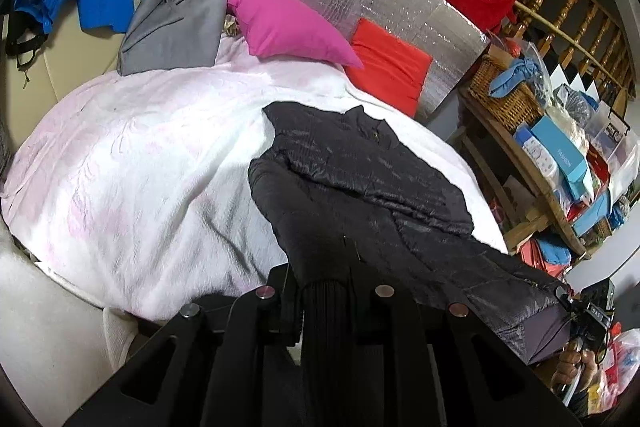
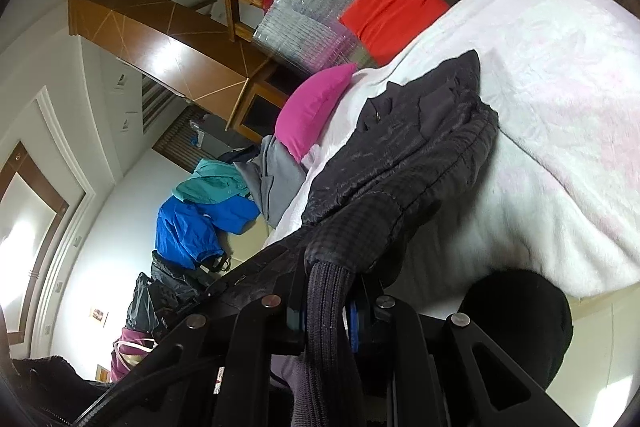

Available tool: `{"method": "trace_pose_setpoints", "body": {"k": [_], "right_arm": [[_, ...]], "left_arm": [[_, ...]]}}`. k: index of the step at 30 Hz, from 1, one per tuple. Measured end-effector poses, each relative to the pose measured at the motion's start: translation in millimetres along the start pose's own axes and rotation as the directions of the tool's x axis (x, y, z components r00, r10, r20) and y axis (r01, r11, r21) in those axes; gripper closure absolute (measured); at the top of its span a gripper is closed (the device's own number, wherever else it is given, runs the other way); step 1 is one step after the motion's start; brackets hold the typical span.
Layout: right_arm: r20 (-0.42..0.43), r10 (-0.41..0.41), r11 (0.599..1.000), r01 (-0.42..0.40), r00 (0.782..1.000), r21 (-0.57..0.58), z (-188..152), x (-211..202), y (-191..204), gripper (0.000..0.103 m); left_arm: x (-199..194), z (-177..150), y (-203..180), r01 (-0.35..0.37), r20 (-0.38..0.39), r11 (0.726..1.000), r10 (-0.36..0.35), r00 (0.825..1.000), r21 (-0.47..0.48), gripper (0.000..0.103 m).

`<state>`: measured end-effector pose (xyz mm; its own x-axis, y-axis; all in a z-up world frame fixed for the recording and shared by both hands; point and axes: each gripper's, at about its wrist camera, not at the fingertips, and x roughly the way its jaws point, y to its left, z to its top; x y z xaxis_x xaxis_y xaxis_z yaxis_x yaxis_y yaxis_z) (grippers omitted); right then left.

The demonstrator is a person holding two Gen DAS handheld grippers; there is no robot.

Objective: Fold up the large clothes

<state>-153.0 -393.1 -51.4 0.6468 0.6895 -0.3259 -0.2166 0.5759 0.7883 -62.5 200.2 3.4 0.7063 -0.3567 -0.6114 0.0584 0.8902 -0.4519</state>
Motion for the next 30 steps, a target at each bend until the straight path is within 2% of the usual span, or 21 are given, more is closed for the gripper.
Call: {"method": "trace_pose_setpoints", "body": {"k": [8, 16, 19, 23, 30], "right_arm": [[0.064, 0.018, 1.0, -0.016, 0.998, -0.027, 23, 5, 10, 0.088], [0.145, 0.024, 0.998, -0.017, 0.989, -0.054, 56, 21, 24, 0.088], [0.156, 0.018, 0.997, -0.007, 0.988, -0.071, 64, 22, 28, 0.088], [0.155, 0.005, 0.998, 0.006, 0.988, -0.067, 67, 24, 24, 0.088], [0.159, -0.024, 0.995, 0.039, 0.987, -0.097, 86, 36, 25, 0.088]], "left_arm": [[5, 23, -11, 0.012, 0.062, 1.0, -0.012, 0.998, -0.005, 0.085], [14, 44, -19, -0.041, 0.127, 0.999, 0.043, 0.991, -0.022, 0.085], [12, 49, -26, -0.048, 0.157, 0.999, 0.049, 0.986, -0.006, 0.085], [19, 55, -27, -0.046, 0.158, 0.999, 0.047, 0.986, -0.01, 0.085], [36, 70, -36, -0.089, 0.183, 0.996, 0.082, 0.98, 0.03, 0.085]]}}
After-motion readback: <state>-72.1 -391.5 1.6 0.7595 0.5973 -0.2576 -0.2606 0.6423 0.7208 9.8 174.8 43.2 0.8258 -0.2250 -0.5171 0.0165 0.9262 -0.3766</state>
